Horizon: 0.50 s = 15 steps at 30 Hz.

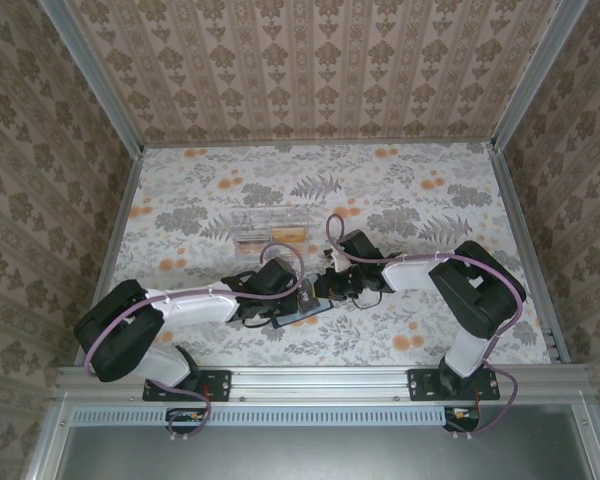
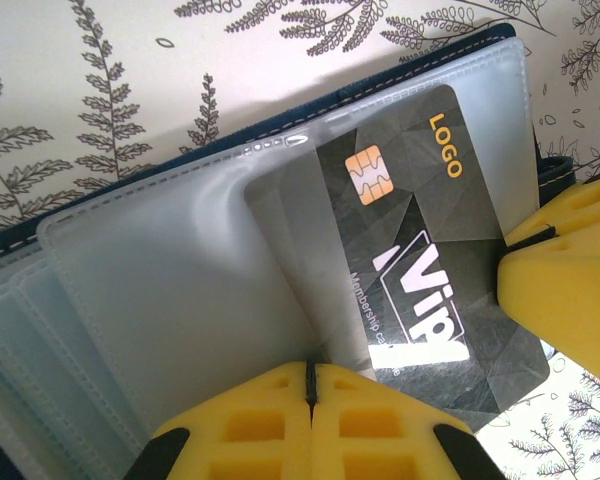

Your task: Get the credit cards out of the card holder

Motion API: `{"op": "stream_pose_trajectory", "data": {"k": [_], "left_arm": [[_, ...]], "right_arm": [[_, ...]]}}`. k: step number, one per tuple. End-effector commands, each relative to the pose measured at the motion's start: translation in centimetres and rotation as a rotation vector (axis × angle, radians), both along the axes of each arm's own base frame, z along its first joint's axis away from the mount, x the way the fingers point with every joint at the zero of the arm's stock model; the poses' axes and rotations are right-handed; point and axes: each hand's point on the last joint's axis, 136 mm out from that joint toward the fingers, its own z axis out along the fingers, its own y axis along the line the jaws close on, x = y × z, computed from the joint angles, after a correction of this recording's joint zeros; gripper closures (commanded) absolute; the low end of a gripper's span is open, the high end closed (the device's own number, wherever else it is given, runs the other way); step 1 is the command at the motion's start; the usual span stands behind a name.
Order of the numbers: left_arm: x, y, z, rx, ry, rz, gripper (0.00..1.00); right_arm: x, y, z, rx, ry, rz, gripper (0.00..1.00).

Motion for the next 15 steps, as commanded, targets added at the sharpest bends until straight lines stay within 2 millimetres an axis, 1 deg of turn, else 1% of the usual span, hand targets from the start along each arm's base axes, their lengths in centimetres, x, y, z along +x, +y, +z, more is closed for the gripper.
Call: {"op": "stream_pose_trajectory", "data": {"k": [1,2,3,6,10,15], "left_arm": [[-0.4,-0.2,-0.4,0.005,0.004,-0.023,1.00],[-0.4,-0.1,-0.5,0.006,0.005,-0.022,1.00],[-0.4,-0.2,-0.4,0.005,0.004,-0.022,1.00],[-0.4,-0.1,-0.3,0.004,0.000,-0.020,1.00],[-0.4,0.2,0.1,0.003,-0.010,-0.017,1.00],[-0.3,0.2,1.0,-0.011,-0.027,-0.015,1.00]], "right_arm": [[-0.7,1.0,0.1,0.024,0.016,0.037,0.91],[-0.7,1.0,0.2,0.024,0.015,0.037,0.97],[-0.8,0.8,0.2,0.021,0.014,0.036,1.00],[-0.5,-0.1,0.4,0.001,-0.002,0.012,1.00],[0.3,-2.2,1.2,-0.011,-0.033,-0.048,1.00],[0.5,-3.8,2.4,-0.024,-0.062,-0.066,1.00]]}}
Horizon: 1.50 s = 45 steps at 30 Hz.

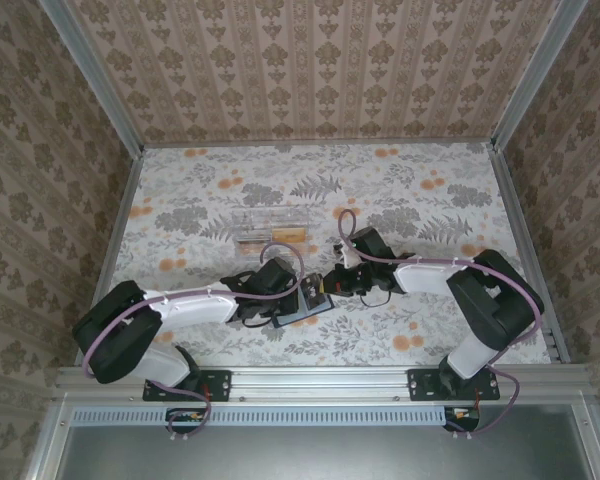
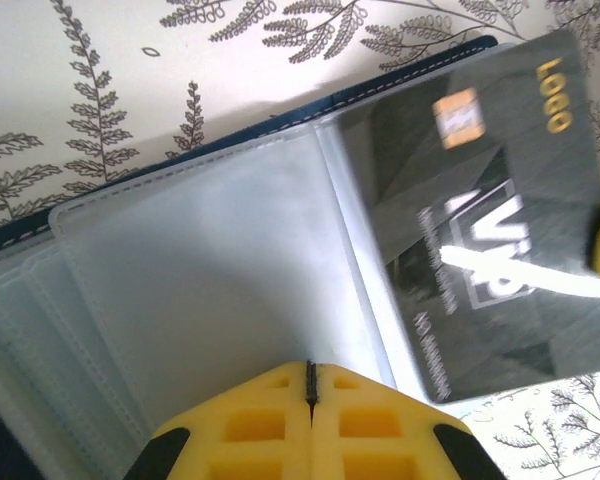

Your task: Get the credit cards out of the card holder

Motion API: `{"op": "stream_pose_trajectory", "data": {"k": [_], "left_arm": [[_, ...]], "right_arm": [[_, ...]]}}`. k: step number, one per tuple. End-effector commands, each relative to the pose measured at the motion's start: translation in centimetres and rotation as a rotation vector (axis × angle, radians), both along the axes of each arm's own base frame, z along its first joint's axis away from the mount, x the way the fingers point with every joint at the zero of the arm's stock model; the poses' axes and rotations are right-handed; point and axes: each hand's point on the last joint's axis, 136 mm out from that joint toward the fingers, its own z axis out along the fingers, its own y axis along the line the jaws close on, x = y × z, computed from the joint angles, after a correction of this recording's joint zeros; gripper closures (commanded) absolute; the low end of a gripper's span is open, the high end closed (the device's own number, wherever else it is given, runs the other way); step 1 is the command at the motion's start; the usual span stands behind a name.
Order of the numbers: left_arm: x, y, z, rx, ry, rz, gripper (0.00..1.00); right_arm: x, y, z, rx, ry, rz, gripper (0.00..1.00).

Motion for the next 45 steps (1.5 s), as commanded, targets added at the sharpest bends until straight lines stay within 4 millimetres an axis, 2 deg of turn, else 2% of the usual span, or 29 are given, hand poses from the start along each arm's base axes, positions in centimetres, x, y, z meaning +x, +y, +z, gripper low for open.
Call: {"op": "stream_pose_trajectory", "data": {"k": [1,4,8,9,10,13,14,15,17,21,23,28,31,34,39,45], "left_arm": [[-0.3,0.3,0.7,0.000,-0.022,-0.014,1.00],[0.0,0.2,2.0,-0.018,-0.048,-0.014,0.98],[0.4,0.3,4.8,-0.053,-0.105,-0.009,0.96],[0.5,0.6,5.8,-0.060,-0.126,-0.004,0.93],[0.6,0.9,6.5,-0.058,-0.143,0.005,0.87],[0.9,2.6,9.1,-0.064,-0.209,0.048,0.55],[1.0,3.4,10.0,-0.070,-0.231,0.068,0.40],[1.0,4.3,10.9,-0.075,-0.255,0.090,0.29],[0.8,6.0,12.6,-0.084,-0.297,0.126,0.15],[-0.1,10.4,15.6,-0.089,-0.388,0.207,0.01],[-0.7,12.8,17.2,-0.100,-0.441,0.247,0.00],[-2.7,18.2,19.2,-0.098,-0.534,0.337,0.00],[-3.6,20.2,19.8,-0.102,-0.561,0.367,0.00],[-4.3,21.3,19.8,-0.108,-0.566,0.385,0.00],[-5.1,22.8,19.8,-0.100,-0.569,0.406,0.00],[-5.7,23.8,20.0,-0.095,-0.577,0.419,0.00]], "right_arm": [[-0.3,-1.6,0.3,-0.044,-0.018,-0.011,1.00],[-0.1,-2.4,1.2,-0.052,-0.042,-0.025,1.00],[-0.1,-3.4,3.4,-0.084,-0.106,-0.026,1.00],[-0.1,-3.5,4.9,-0.079,-0.146,-0.025,1.00],[-0.1,-3.7,5.7,-0.084,-0.171,-0.022,1.00],[0.0,-3.9,8.2,-0.116,-0.257,0.002,1.00],[0.2,-3.8,9.1,-0.132,-0.291,0.016,1.00],[0.3,-3.5,9.9,-0.150,-0.323,0.037,1.00],[0.6,-2.7,11.6,-0.183,-0.393,0.083,1.00],[1.9,-0.2,14.7,-0.255,-0.576,0.198,1.00],[2.6,1.2,15.6,-0.273,-0.658,0.266,1.00],[3.9,5.6,15.5,-0.365,-0.857,0.509,1.00],[4.5,8.1,14.7,-0.430,-0.935,0.667,1.00],[4.6,10.4,13.6,-0.487,-1.018,0.829,1.00],[5.4,12.6,11.6,-0.583,-1.064,1.013,1.00],[7.0,13.8,8.6,-0.764,-1.107,1.177,1.00]]}}
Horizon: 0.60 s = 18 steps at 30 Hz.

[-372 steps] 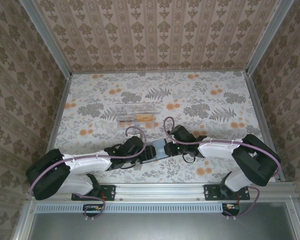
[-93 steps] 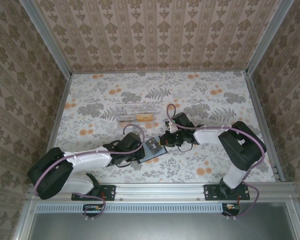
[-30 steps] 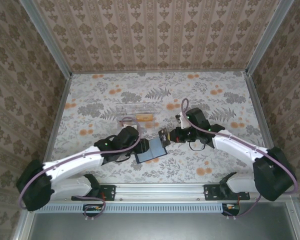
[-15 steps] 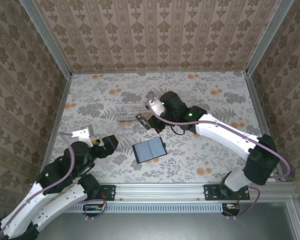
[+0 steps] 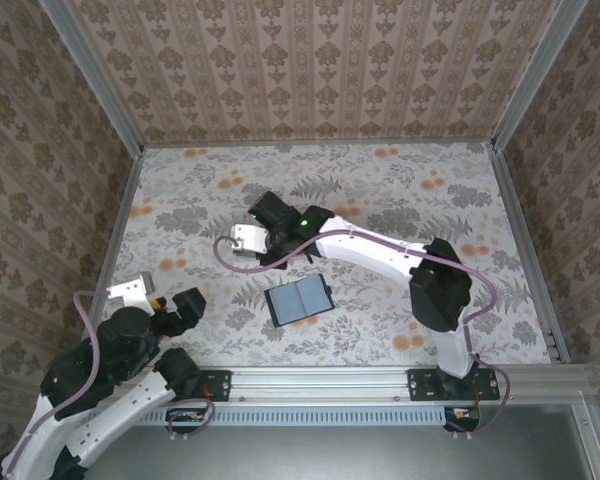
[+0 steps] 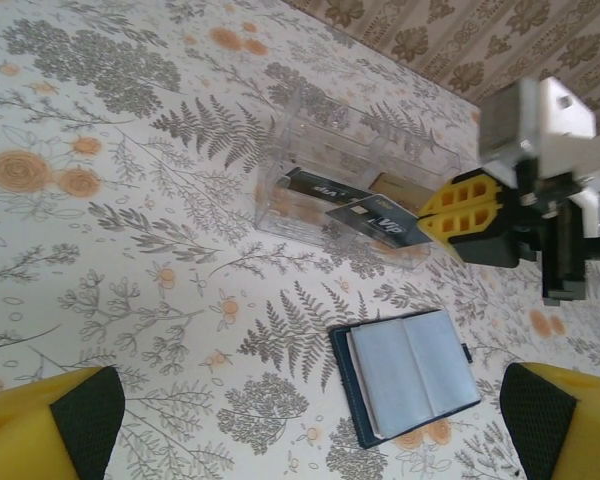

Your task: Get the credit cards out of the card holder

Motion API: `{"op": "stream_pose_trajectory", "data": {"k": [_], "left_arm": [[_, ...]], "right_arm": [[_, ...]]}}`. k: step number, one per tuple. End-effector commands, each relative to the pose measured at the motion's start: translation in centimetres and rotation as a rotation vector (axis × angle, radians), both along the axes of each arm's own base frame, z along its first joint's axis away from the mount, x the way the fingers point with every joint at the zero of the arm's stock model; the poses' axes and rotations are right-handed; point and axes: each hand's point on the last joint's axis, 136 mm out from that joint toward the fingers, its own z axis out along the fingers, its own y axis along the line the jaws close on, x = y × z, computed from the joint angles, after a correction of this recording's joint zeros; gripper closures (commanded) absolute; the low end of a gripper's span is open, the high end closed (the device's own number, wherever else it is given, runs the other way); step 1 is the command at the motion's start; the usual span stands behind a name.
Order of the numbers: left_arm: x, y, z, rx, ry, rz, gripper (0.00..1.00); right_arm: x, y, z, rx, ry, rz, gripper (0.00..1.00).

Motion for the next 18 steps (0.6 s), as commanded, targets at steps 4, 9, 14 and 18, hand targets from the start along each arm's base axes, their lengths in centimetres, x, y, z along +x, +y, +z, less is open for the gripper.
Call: {"op": "stream_pose_trajectory", "data": {"k": [4,9,14,18], "left_arm": [[-0.6,1.5,-0.3,0.020,0.007,0.038,0.00],[-0.5,1.4,-0.6,0.016,0.015,0.037,0.00],[-0.5,1.4,-0.7,0.018,0.019,0.037,0.00],[-0.5,1.3,-0.8,0.019,0.022,0.034,0.00]], "right_arm": [[1.8,-0.3,-2.0,-0.196,-0.122,0.087,1.00],[3.3,0.4,-2.3,-0.233,-0.186,0.085,1.00],[4.3,0.7,-2.1,-0.239,-0.235,0.082,1.00],[5.2,1.0,-2.1,-0.239,-0.256,0.065,1.00]]}}
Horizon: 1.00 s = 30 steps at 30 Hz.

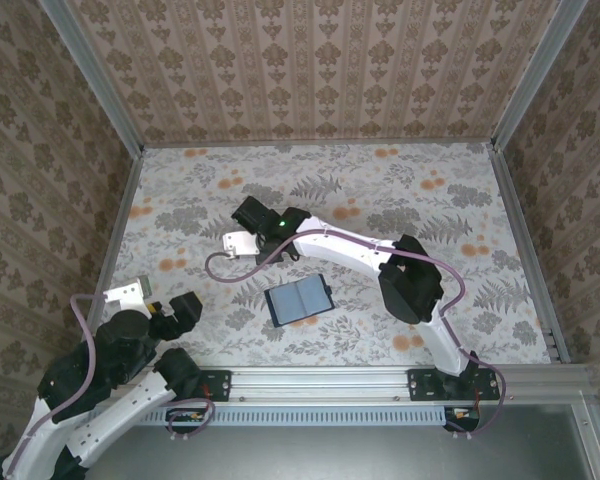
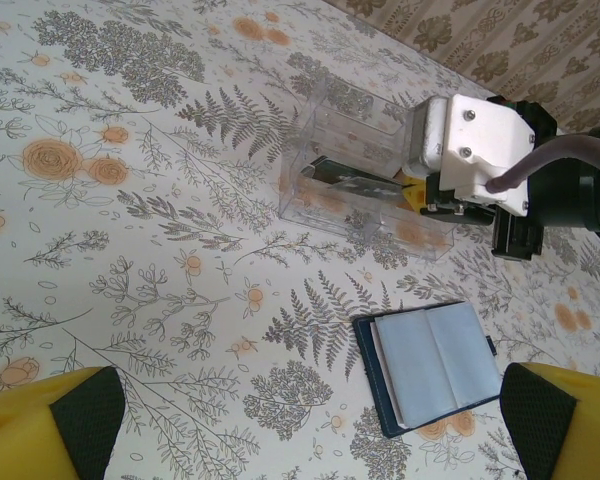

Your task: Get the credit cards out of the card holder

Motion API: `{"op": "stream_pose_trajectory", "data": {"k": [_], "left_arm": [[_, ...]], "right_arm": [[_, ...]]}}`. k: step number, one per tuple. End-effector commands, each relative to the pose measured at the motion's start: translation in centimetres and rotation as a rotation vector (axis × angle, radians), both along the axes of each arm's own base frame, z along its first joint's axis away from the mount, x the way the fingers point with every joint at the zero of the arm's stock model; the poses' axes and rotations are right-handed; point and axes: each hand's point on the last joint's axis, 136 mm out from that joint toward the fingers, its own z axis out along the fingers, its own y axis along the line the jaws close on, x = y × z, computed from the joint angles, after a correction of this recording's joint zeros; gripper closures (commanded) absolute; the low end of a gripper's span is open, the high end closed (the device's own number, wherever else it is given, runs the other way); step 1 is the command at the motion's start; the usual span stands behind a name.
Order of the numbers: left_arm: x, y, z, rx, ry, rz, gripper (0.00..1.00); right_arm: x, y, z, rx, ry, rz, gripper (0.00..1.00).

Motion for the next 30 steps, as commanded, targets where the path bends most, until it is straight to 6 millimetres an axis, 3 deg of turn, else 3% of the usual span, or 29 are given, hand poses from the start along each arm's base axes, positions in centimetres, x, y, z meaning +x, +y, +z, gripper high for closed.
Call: {"op": "stream_pose_trajectory", "data": {"k": [1,13,24,30], "left_arm": [[-0.1,0.5,-0.1,-0.006,0.001,0.021,0.00],[-0.1,0.4,-0.1,-0.008,0.002,0.013,0.00],[-0.1,0.3,-0.2,-0.006,0.002,0.011,0.00],[-0.1,0.4,-0.2,-0.005,0.003,0.013,0.00]], "right_arm": [[1.5,0.6,0.6,-0.005,-0.065,-0.006,1.00],[3.5,0.8,0.1,0.018,-0.074,-0.049,1.00],[3.7,1.2,-1.7,0.020,-0.031,-0.044,1.00],[4.5,1.4,-2.2,0.027,-0.047,-0.068,0.80]]}}
